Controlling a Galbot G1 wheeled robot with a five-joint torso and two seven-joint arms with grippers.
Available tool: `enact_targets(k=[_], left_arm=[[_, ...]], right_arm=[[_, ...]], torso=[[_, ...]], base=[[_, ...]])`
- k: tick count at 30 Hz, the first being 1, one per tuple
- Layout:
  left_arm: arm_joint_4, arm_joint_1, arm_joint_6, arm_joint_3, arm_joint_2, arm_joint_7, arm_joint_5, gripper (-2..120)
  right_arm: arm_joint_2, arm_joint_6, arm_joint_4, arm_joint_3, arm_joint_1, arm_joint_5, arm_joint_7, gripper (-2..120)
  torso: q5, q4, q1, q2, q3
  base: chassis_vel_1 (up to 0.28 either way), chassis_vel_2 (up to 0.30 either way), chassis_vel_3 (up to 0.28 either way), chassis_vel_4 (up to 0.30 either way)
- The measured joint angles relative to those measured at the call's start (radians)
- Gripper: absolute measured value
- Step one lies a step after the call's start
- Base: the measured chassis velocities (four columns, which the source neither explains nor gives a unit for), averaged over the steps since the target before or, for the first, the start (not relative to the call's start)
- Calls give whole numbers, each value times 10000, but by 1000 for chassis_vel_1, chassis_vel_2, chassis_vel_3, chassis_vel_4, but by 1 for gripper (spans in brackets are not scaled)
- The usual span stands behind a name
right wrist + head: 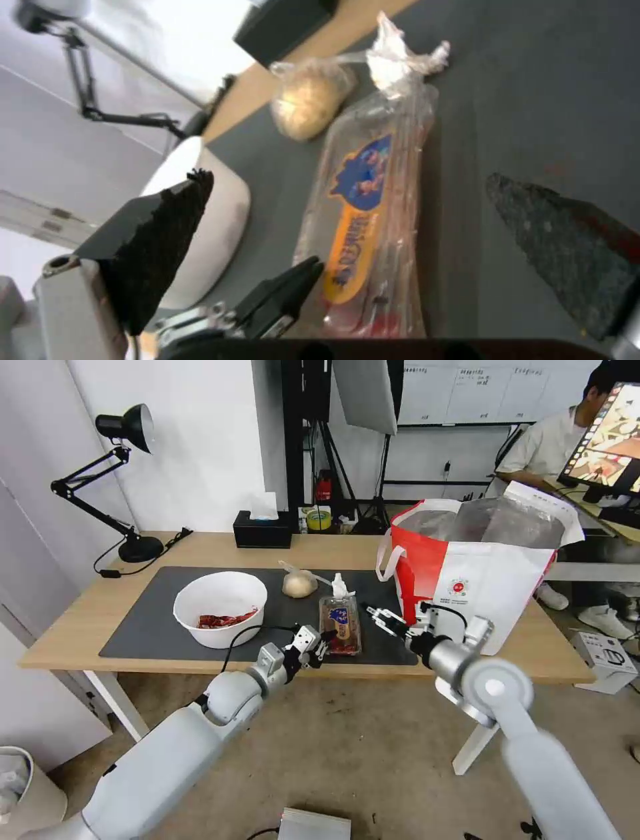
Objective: Pick up the trash from the table and place it into the takeout bag.
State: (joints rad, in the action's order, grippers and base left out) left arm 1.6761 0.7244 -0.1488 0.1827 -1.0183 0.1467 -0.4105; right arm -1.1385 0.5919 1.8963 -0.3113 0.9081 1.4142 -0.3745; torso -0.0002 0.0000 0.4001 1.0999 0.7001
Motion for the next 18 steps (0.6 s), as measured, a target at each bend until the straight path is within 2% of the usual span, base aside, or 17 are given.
enact_targets(k=[13, 18], left_arm=[[-28, -122, 29, 98, 100, -10, -112, 0], [-88, -151, 84, 105, 99, -17, -171, 0]], right_arm=[[-429, 832, -1046, 442, -1079, 479, -1202, 100], [-655, 1103, -1423, 569, -1376, 584, -1311, 100]], torso=[[1, 0, 0, 0, -1], [1, 0, 0, 0, -1]], base=[[0, 0, 0, 0], [0, 0, 0, 0]])
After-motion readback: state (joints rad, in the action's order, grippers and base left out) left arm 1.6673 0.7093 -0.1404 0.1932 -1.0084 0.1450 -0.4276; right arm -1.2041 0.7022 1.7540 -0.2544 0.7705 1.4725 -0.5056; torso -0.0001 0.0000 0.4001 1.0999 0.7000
